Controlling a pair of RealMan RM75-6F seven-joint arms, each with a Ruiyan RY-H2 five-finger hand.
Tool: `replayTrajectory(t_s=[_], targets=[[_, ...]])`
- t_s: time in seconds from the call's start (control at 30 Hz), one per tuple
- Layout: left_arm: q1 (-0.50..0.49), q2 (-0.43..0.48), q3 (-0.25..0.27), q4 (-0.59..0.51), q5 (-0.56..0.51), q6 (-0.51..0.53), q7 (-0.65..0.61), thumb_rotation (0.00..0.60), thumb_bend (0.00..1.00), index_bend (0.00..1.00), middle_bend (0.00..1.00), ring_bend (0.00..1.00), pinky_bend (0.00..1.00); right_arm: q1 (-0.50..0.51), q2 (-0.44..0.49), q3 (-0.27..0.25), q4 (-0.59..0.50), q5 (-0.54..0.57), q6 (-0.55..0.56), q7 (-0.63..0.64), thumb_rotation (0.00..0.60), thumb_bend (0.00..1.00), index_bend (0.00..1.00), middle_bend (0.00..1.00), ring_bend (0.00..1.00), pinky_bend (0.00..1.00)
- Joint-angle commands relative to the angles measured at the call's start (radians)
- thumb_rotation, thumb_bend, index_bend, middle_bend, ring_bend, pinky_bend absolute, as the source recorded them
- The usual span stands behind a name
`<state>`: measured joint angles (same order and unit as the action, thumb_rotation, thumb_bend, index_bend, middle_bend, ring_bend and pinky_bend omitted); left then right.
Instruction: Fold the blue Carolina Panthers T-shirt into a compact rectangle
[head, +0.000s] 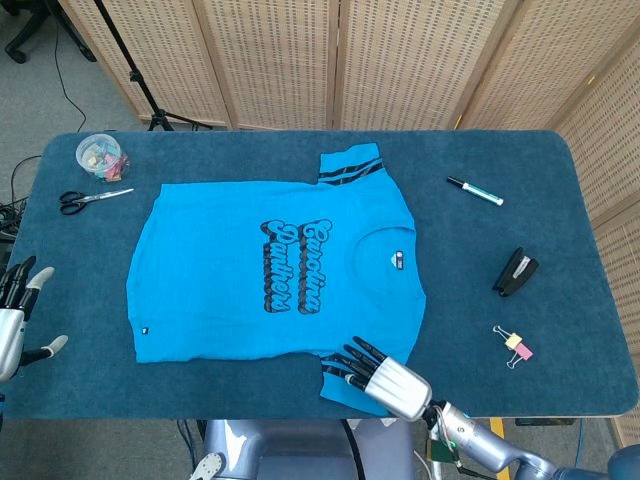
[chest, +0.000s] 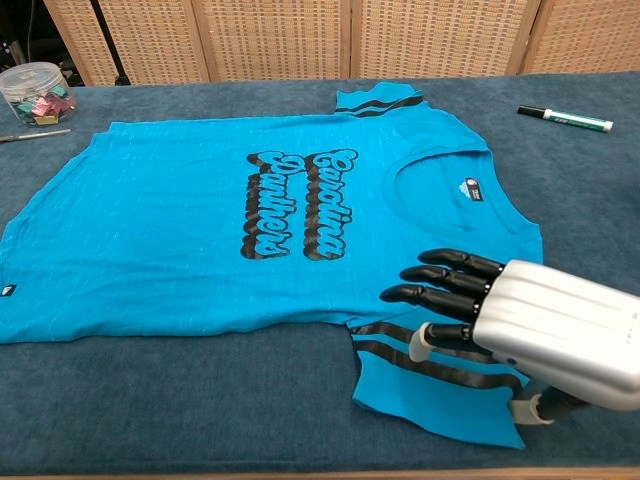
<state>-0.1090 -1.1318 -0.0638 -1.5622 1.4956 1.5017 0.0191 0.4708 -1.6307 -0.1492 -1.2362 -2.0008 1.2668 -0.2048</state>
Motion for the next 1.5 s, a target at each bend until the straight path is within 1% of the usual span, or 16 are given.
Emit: replayTrajectory(t_s=[0.03,0.1,0.27,0.33,0.43,0.53,0.73,0.97,1.13,1.27,1.5], targets=[[0.000,0.000,-0.001,0.000,-0.001,0.000,0.000,0.600,0.00,0.00,0.00,0.00,0.00,0.003,-0.002,0.002,-0.001,0.006,-0.001,-0.002,0.600,0.09,0.35,0.09,0.00,0.04],[0.000,0.000,-0.001,-0.001,-0.001,0.000,0.000,0.600,0.00,0.00,0.00,0.00,0.00,0.005,-0.002,0.003,-0.003,0.011,-0.003,-0.004,0.600,0.15,0.36,0.09,0.00,0.04],[0.000,0.000,-0.001,-0.002,-0.002,-0.001,0.001,0.600,0.00,0.00,0.00,0.00,0.00,0.007,-0.003,0.005,-0.003,0.024,-0.001,-0.003,0.600,0.35,0.40,0.09,0.00,0.04],[0.000,0.001,-0.001,-0.002,-0.003,-0.002,0.002,0.600,0.00,0.00,0.00,0.00,0.00,0.008,-0.003,0.004,-0.003,0.028,0.001,0.000,0.600,0.39,0.41,0.09,0.00,0.04],[-0.001,0.000,0.000,-0.002,-0.003,-0.003,0.003,0.600,0.00,0.00,0.00,0.00,0.00,0.009,-0.003,0.003,-0.001,0.031,0.003,-0.001,0.600,0.42,0.40,0.09,0.00,0.04],[-0.001,0.000,0.000,-0.002,-0.003,-0.003,0.003,0.600,0.00,0.00,0.00,0.00,0.00,0.011,-0.005,0.000,0.001,0.033,0.002,-0.001,0.600,0.41,0.43,0.09,0.00,0.04],[-0.001,0.000,0.000,-0.001,-0.003,-0.004,0.003,0.600,0.00,0.00,0.00,0.00,0.00,0.014,-0.013,-0.005,0.014,0.040,0.002,0.010,0.600,0.41,0.58,0.09,0.00,0.04],[-0.004,-0.003,0.001,0.004,-0.008,-0.013,0.004,0.600,0.00,0.00,0.00,0.00,0.00,0.016,-0.017,-0.012,0.031,0.041,0.019,0.033,0.600,0.41,0.66,0.10,0.00,0.04],[-0.007,-0.010,0.006,0.012,0.000,-0.017,0.010,0.600,0.00,0.00,0.00,0.00,0.00,0.017,-0.020,-0.019,0.044,0.037,0.034,0.051,0.600,0.41,0.66,0.10,0.00,0.04],[-0.011,-0.024,0.021,0.045,0.030,-0.020,0.010,0.600,0.00,0.00,0.00,0.00,0.00,0.019,-0.020,-0.026,0.054,0.031,0.044,0.064,0.600,0.41,0.66,0.10,0.00,0.04],[-0.017,-0.072,0.077,0.167,0.139,-0.002,-0.090,0.600,0.00,0.00,0.00,0.00,0.00,0.017,-0.017,-0.046,0.086,0.005,0.089,0.101,0.600,0.41,0.66,0.10,0.00,0.04]])
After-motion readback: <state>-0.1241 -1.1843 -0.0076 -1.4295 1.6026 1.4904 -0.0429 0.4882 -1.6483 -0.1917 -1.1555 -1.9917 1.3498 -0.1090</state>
